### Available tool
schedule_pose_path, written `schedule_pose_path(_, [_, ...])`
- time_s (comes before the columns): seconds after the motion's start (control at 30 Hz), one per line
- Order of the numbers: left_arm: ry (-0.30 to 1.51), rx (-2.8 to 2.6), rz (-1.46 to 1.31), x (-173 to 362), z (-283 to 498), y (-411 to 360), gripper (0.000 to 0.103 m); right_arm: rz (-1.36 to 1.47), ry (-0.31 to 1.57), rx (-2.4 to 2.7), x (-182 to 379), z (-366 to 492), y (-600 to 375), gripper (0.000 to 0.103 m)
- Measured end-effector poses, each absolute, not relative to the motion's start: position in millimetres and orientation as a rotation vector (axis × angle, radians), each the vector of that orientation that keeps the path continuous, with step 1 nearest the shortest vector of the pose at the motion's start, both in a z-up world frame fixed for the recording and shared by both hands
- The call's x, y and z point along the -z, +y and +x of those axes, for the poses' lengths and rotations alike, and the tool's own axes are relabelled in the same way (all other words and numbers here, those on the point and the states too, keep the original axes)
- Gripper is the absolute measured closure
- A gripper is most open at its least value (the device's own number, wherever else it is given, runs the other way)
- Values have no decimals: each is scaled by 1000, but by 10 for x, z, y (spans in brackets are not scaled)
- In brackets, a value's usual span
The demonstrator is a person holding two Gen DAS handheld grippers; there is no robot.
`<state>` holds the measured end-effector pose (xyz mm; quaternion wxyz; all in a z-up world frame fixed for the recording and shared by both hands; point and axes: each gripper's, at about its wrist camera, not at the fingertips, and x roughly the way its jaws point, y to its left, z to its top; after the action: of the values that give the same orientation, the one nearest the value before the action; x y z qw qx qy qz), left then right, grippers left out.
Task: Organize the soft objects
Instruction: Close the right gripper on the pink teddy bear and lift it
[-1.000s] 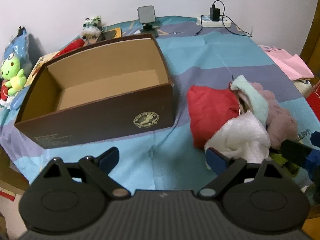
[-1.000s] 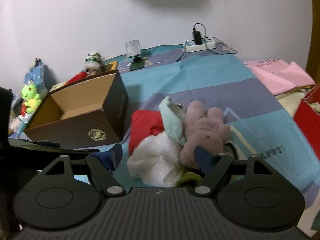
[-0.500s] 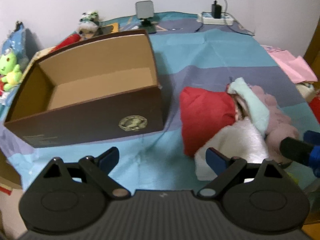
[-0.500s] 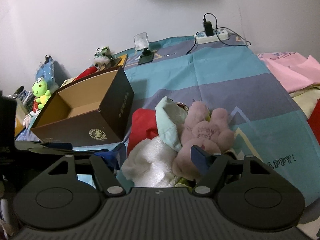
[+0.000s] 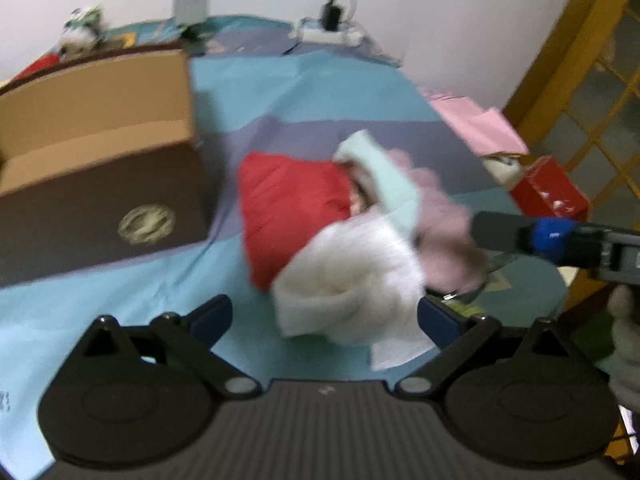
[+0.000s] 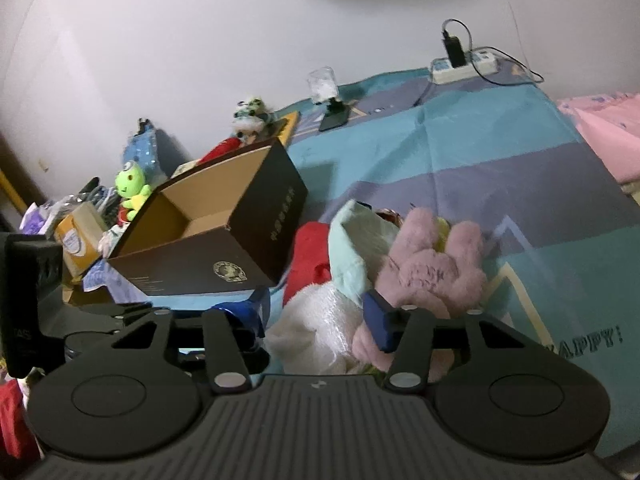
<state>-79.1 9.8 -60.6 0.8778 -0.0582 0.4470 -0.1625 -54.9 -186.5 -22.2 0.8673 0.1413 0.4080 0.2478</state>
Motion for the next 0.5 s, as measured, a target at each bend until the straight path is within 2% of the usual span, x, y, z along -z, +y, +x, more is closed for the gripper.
schedule_pose_path(0.37, [777,622,8,309,-759,-613,9,406,946,-356,442,-299,-2428,73])
schedule_pose_path(0.5, [815,684,52,424,-603,-933,20,460,1005,-375,589,-276,-2447,73])
